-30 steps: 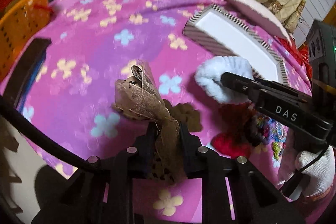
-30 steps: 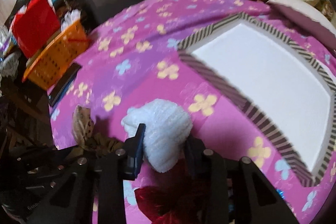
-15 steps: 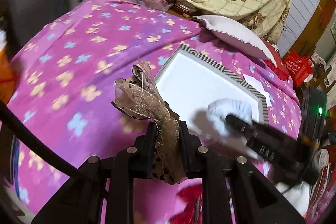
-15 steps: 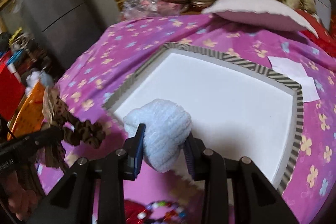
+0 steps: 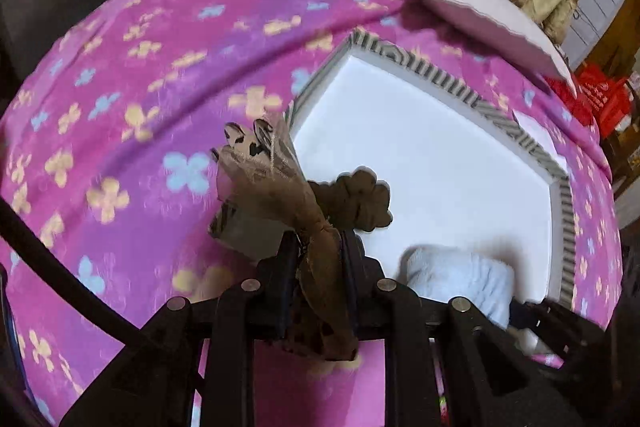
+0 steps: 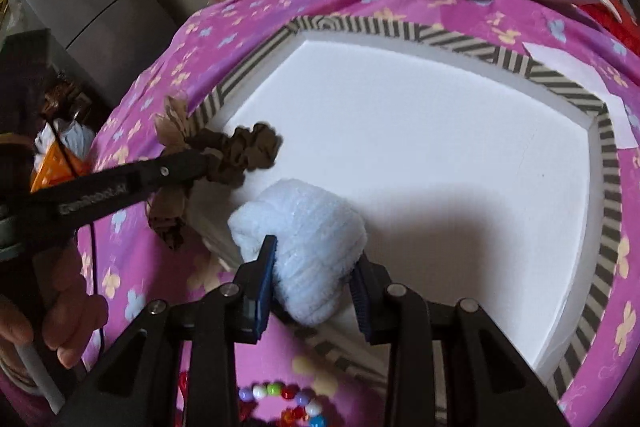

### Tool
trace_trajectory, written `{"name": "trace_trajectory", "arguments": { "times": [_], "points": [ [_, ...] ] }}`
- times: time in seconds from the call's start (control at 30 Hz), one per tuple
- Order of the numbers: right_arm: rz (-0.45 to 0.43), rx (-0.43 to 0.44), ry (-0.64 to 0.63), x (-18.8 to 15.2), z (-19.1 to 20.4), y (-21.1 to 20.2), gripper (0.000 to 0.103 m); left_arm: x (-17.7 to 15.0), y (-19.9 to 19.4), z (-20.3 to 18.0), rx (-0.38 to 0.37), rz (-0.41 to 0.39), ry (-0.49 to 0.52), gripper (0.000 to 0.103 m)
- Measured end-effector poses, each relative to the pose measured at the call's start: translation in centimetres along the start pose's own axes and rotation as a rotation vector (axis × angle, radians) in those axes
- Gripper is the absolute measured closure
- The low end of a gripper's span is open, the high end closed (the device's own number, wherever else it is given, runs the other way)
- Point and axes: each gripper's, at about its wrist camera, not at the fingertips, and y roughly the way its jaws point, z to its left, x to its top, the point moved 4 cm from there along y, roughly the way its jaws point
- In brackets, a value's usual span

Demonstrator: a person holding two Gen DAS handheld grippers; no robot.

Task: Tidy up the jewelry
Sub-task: 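Carry both items into the white tray and open both tools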

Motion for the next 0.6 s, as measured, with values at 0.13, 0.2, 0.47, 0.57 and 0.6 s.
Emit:
{"name": "trace_trajectory", "arguments": {
  "times": [0.13,0.2,0.47,0.57,0.6],
  "points": [
    [0.033,0.058,-0.015,-1.7,0.9,-0.3,0.068,-2.1,-1.2,0.4,0.025,0.021,0.046,0.061],
    [0.023,0.041,-0.049,-2.0,1.5,-0.5,0.068,-2.8,-2.1,0.7,0.018,0.022,0.051,0.06],
    [-0.056,-0.027,-0.011,-0.6,0.7,-2.0,0.052,-1.0,-2.3,-0.3,0.036,-0.023,0.057,0.056],
    [-0.064,-0.029,0.001,-1.0,0.5,-3.0,0.037,-0.7,-1.2,-0.5,0.053,-0.023,0.062,0.052],
    [-0.067,-0.034,0.002,-1.2,0.4,-3.4,0.036,-0.8,-1.0,-0.2,0.055,-0.02,0.048,0.051]
  ]
}}
